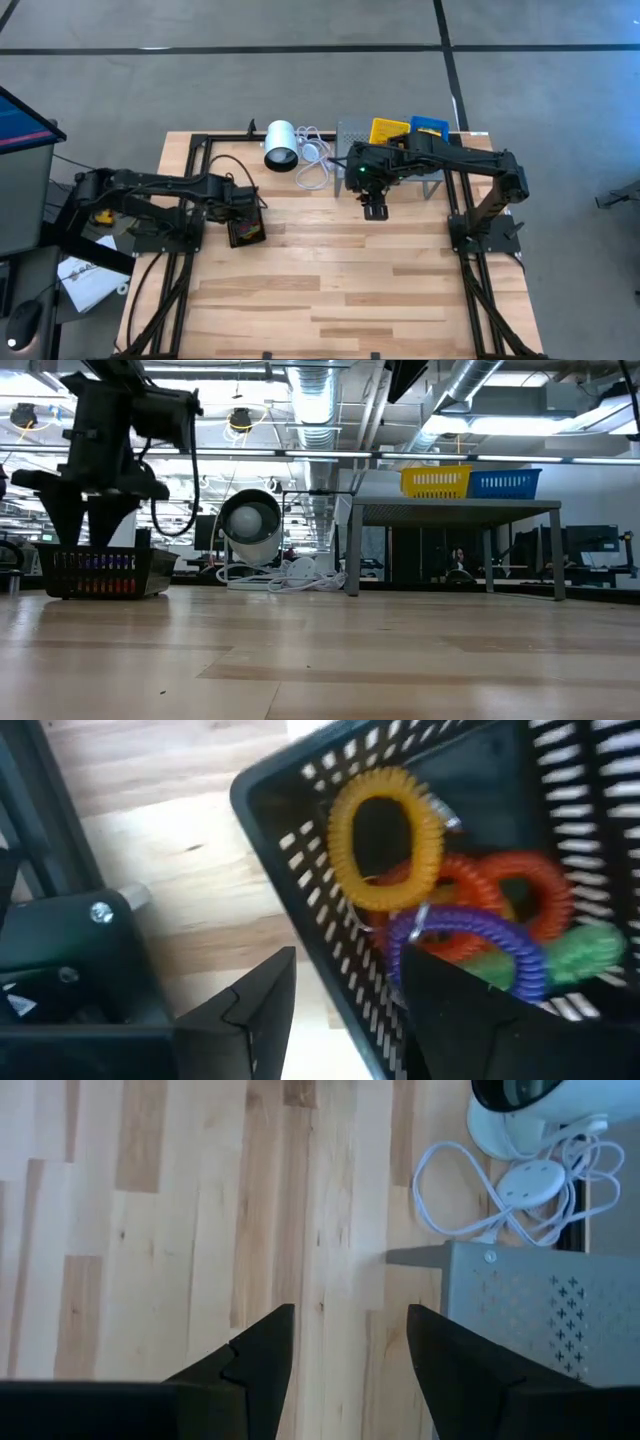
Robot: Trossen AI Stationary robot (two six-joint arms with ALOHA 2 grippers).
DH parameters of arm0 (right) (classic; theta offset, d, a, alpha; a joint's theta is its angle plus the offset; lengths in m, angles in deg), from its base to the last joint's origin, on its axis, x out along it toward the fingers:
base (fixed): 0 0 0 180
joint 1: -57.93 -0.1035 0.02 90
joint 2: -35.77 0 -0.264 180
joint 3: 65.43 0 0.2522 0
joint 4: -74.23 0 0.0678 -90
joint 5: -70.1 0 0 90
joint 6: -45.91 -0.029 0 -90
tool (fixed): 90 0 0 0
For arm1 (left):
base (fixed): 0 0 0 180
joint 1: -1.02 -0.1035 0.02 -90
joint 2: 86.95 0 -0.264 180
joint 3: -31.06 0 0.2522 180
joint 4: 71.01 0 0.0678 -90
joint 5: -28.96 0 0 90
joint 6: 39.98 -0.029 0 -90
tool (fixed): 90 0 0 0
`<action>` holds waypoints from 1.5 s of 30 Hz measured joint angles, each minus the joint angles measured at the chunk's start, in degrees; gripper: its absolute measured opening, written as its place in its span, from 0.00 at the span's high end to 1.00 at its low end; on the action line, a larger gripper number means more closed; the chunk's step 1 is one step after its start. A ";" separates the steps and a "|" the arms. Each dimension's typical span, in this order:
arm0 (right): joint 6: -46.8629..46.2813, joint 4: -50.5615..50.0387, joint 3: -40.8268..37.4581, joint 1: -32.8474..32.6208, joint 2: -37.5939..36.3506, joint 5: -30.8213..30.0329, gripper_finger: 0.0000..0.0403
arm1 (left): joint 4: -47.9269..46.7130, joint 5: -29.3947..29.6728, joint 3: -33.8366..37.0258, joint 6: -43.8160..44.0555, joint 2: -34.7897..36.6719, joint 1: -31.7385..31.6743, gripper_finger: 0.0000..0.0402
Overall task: Pick & Place Office Desk Supplies
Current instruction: Put the black bin on the shelf
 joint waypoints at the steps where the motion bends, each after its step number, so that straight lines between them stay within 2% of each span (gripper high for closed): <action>1: -0.06 0.09 0.00 -0.22 -0.26 0.00 0.53 | -0.18 -0.32 0.00 -0.28 -0.79 -0.01 0.57; 12: -0.06 1.57 0.00 -2.02 -1.02 0.04 0.53 | 0.51 0.93 0.04 -3.55 -3.01 -1.95 0.59; 21: -0.55 1.31 0.00 -2.05 -1.02 0.04 0.53 | 4.55 -0.11 0.02 -4.89 -3.01 -1.29 0.72; 26: -1.79 1.31 0.00 -2.35 -1.02 0.07 0.53 | 10.96 -1.75 0.03 -5.09 -3.01 0.61 0.77; 35: -3.57 -0.38 0.00 -6.13 -1.02 0.36 0.53 | 20.47 -2.23 0.02 -5.69 -3.85 3.07 0.78; 42: -7.96 0.04 0.00 -9.97 -1.02 0.37 0.53 | 27.34 -6.47 0.00 -5.37 -10.79 4.36 0.78; 45: -9.11 0.03 0.00 -11.80 -1.02 0.41 0.53 | 31.62 -6.56 0.00 -5.40 -13.23 5.05 0.78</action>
